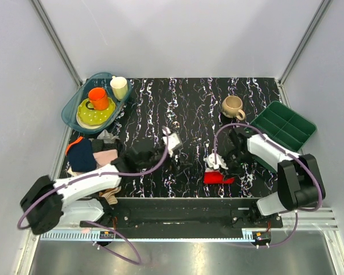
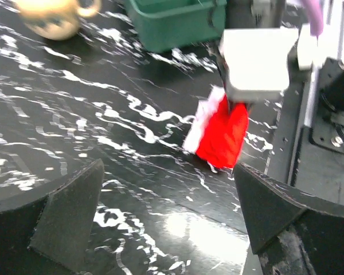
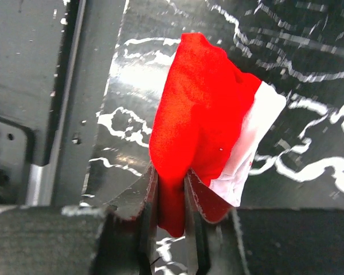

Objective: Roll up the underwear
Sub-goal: Roll the underwear to the center of the board.

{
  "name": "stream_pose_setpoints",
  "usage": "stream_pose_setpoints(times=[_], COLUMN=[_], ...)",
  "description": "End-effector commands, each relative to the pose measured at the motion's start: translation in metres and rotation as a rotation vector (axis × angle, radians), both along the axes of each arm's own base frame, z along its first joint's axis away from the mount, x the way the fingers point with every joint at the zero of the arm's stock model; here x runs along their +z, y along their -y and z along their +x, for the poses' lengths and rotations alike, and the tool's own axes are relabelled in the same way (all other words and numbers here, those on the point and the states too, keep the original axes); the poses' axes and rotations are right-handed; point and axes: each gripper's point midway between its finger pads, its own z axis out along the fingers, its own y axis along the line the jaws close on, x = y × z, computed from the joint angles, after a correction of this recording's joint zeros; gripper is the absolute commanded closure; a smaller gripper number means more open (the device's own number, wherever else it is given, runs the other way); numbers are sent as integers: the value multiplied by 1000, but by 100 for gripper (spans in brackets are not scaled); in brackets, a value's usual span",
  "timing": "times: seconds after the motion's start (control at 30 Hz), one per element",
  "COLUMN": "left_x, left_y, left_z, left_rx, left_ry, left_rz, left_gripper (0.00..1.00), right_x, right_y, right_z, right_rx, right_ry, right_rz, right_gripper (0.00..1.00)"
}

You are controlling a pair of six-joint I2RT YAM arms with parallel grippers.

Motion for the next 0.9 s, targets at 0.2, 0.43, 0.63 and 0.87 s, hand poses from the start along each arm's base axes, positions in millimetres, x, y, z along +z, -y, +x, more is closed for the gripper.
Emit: stream_pose_setpoints(times=[0.2, 0.43, 0.63, 0.87], left_x=[-2, -40, -85, -101], left_y=[-47, -45, -32, -17], left_z=[-17, -42, -33, -12], left_rx=[-61, -149, -197, -181], left_ry=[145, 264, 279, 339], left_rz=[118, 270, 451, 517], left_gripper=[7, 12, 17, 20], right_x=[-14, -10, -18, -21], right_y=[-99, -150, -135, -129], right_z=[46, 65, 47, 32], right_rx=[331, 436, 450, 417], right_ry=[239, 374, 366, 335], right_rz=[24, 90, 87, 126], right_gripper=[84, 84, 84, 85])
